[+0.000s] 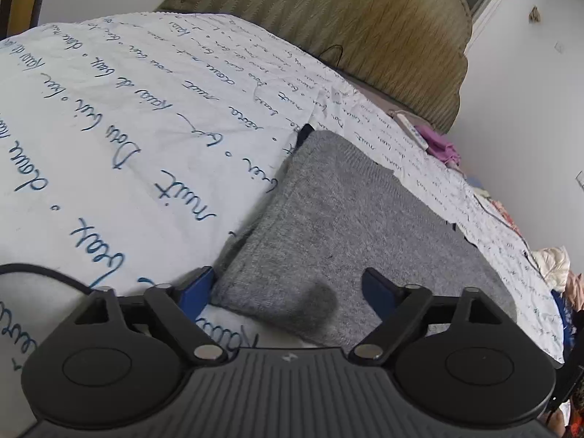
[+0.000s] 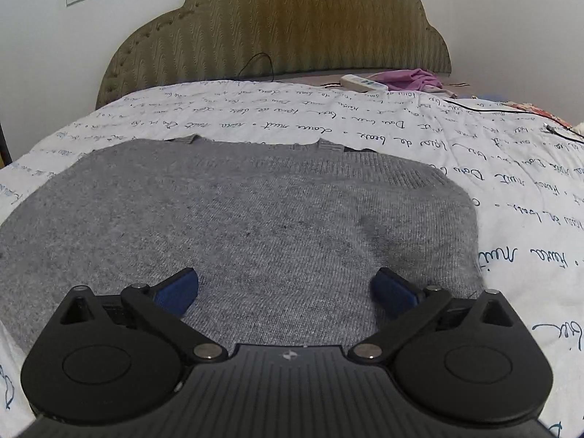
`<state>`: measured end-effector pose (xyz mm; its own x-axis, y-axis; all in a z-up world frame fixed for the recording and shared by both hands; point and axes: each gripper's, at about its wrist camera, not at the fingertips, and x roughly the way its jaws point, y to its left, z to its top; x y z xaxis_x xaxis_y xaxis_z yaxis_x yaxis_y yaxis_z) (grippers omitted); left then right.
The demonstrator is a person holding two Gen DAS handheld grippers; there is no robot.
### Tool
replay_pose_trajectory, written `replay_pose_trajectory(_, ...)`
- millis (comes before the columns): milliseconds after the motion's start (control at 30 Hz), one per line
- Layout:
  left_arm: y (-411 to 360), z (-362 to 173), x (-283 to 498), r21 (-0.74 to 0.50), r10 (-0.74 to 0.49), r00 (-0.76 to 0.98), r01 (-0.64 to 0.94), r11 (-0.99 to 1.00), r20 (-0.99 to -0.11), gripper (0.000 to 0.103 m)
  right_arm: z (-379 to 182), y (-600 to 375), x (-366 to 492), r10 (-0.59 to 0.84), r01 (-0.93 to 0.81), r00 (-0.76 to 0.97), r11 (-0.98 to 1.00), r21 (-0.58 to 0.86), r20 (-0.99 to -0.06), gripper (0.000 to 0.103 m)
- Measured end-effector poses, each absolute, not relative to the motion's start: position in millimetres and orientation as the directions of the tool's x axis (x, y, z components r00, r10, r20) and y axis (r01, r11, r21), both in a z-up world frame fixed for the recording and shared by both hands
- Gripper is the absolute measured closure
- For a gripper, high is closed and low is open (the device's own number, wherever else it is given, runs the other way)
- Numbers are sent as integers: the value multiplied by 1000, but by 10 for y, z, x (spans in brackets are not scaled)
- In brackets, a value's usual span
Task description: Fold small clothes
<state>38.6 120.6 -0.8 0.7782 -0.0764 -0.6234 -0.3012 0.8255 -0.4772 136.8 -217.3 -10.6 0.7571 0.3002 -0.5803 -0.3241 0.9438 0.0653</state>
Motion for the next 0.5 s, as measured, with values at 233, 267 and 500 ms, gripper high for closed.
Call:
replay_pose_trajectory(233, 934, -2, 356, -393, 23, 763, -358, 847, -646, 5, -100, -2200, 1344, 307, -322, 760, 944, 79, -573, 2)
replay_pose_trajectory(267, 887, -3, 331, -384, 33, 762, -363, 849, -647, 5, -102, -2200, 1348, 308, -322, 760, 943, 80, -573, 2)
replay_pose_trajectory(500, 764, -41, 239, -363, 89, 777, -389, 847, -624, 4, -99, -2257, 1344, 332, -324, 759, 939, 117, -560, 2)
